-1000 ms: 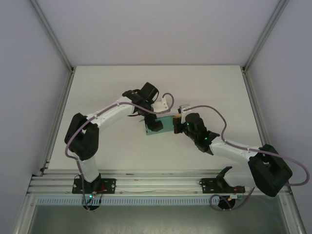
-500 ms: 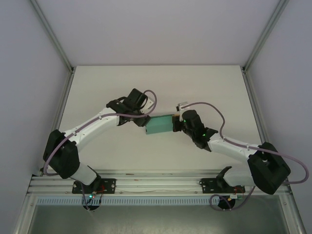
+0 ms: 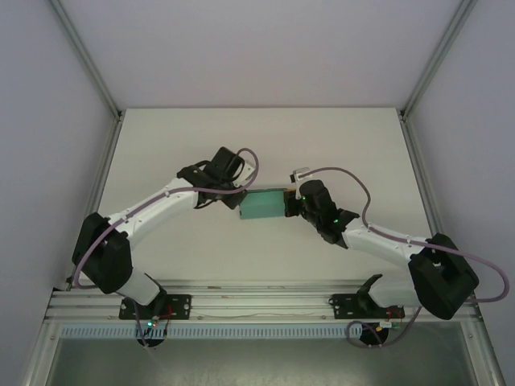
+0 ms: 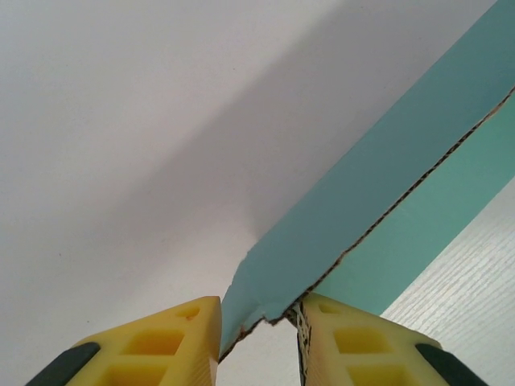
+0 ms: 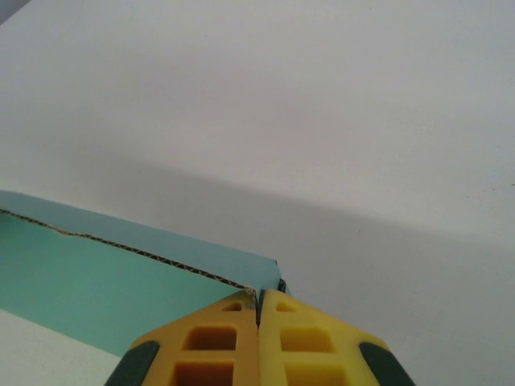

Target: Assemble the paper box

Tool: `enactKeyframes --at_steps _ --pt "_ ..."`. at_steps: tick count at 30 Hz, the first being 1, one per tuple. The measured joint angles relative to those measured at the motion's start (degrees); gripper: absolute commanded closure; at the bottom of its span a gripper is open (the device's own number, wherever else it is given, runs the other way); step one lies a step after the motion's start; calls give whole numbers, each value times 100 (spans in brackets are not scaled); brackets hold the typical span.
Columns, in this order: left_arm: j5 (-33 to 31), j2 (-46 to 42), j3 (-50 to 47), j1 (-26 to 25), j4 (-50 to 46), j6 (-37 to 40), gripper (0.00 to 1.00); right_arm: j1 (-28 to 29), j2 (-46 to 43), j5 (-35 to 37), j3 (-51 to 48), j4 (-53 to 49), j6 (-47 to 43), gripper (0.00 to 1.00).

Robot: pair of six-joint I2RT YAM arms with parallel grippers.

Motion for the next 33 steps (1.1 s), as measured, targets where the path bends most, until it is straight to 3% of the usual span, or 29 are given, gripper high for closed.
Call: enactKeyframes --at_steps 3,7,11,22,29,33 --pt "0 125 7 0 17 4 86 11 0 -2 2 -17 -2 100" --pt "-61 208 107 11 13 -72 90 9 -2 0 4 -20 -2 100" --pt "-68 205 138 11 -4 -282 100 11 -7 2 4 -39 0 100" --pt "358 459 555 105 -584 -1950 100 350 24 599 214 -485 -4 100" --pt "1091 562 798 345 -1023 -2490 100 439 63 837 254 -527 35 100" --pt "1185 669 896 431 -1067 -2653 100 476 63 879 254 -527 74 100"
